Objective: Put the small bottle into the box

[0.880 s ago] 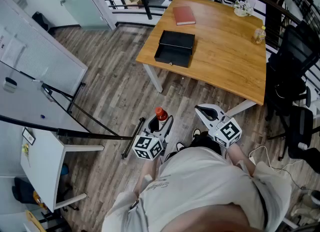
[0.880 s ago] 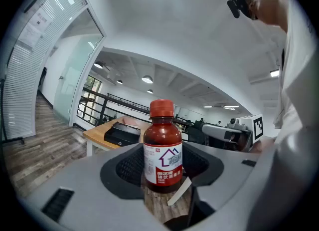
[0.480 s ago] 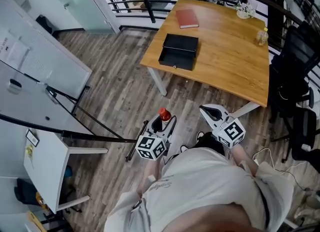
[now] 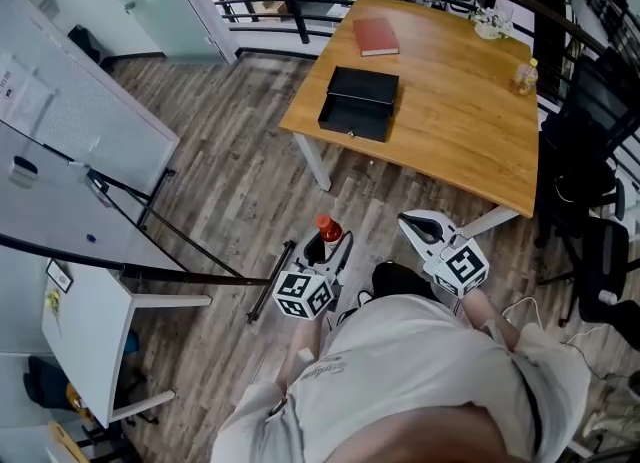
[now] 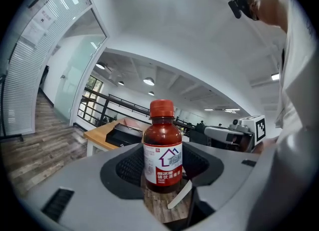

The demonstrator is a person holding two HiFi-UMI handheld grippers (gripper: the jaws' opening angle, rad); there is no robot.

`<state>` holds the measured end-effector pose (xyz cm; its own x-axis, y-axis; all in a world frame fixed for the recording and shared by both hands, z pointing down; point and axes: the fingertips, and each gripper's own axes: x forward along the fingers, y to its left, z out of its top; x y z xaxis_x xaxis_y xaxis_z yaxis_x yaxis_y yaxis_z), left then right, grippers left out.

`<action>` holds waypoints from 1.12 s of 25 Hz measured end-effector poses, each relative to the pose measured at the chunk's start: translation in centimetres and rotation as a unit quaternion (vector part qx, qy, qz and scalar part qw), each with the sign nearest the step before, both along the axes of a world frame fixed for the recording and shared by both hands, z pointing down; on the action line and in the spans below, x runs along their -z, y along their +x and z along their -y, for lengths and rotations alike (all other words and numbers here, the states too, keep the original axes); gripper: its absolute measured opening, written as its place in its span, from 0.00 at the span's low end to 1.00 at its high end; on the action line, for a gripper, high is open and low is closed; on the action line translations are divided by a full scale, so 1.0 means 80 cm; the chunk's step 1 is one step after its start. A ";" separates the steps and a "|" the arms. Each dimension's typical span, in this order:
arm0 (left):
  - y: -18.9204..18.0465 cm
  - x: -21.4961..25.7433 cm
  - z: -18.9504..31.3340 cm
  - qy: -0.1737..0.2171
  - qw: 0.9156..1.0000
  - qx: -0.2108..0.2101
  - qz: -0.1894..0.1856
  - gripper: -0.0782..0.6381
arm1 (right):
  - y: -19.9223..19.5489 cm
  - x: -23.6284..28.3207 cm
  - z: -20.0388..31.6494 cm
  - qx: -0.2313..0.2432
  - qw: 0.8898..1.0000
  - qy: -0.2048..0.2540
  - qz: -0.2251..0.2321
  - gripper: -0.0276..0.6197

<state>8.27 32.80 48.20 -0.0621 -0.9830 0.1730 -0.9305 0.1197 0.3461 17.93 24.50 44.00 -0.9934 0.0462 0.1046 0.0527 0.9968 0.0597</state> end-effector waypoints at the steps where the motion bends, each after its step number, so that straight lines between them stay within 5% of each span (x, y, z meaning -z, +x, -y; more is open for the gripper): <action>1: 0.000 0.000 0.004 0.000 1.000 0.000 -0.003 0.42 | 0.000 -0.005 0.004 -0.004 1.000 0.002 -0.008 0.04; 9: -0.051 -0.005 0.039 -0.021 1.000 -0.008 -0.020 0.42 | -0.063 -0.006 0.041 0.001 1.000 -0.018 0.003 0.04; 19: -0.152 0.003 0.160 -0.058 0.998 -0.031 0.013 0.42 | -0.191 -0.027 0.146 0.013 0.998 -0.060 0.016 0.04; 28: -0.196 0.021 0.234 -0.048 0.998 -0.042 -0.002 0.42 | -0.257 -0.011 0.216 0.027 0.998 -0.054 0.032 0.04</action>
<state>-7.39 14.11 46.53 0.0199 -0.9634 0.2673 -0.9373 0.0750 0.3403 -2.59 7.24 44.89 -0.9937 0.1069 0.0333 0.1054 0.9935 -0.0425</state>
